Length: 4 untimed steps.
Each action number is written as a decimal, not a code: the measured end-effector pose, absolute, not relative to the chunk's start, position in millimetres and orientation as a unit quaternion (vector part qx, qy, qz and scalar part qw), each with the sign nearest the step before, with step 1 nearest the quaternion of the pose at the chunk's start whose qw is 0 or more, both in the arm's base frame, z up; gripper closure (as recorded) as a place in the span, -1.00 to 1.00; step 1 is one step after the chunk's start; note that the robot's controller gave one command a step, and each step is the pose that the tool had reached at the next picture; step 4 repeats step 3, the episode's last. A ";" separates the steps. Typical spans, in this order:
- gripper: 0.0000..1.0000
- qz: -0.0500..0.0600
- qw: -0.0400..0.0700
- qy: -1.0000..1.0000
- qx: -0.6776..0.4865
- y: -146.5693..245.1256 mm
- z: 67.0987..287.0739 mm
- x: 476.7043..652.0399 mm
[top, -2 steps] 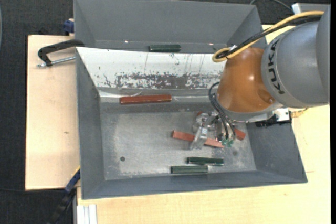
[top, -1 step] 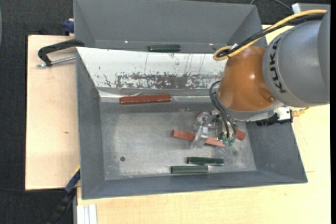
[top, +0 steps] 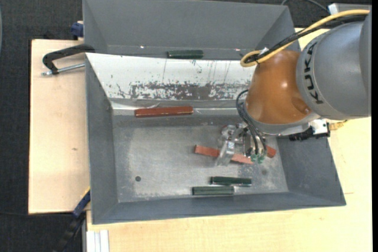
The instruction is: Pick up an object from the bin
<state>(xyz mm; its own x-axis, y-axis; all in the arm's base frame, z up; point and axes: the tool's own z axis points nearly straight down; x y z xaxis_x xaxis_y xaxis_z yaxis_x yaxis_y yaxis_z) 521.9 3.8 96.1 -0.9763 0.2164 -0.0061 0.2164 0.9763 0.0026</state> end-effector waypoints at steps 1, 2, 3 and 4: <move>1.00 0.001 0.001 0.994 0.109 4.0 102.4 521.0; 1.00 0.001 0.002 0.994 0.109 4.0 113.6 521.5; 1.00 0.001 0.000 0.994 0.109 4.1 126.5 521.1; 1.00 0.001 0.000 0.994 0.109 4.1 126.5 521.1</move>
Offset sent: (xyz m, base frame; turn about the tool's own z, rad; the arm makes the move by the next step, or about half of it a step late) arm 0.0000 -0.0001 0.0398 0.0000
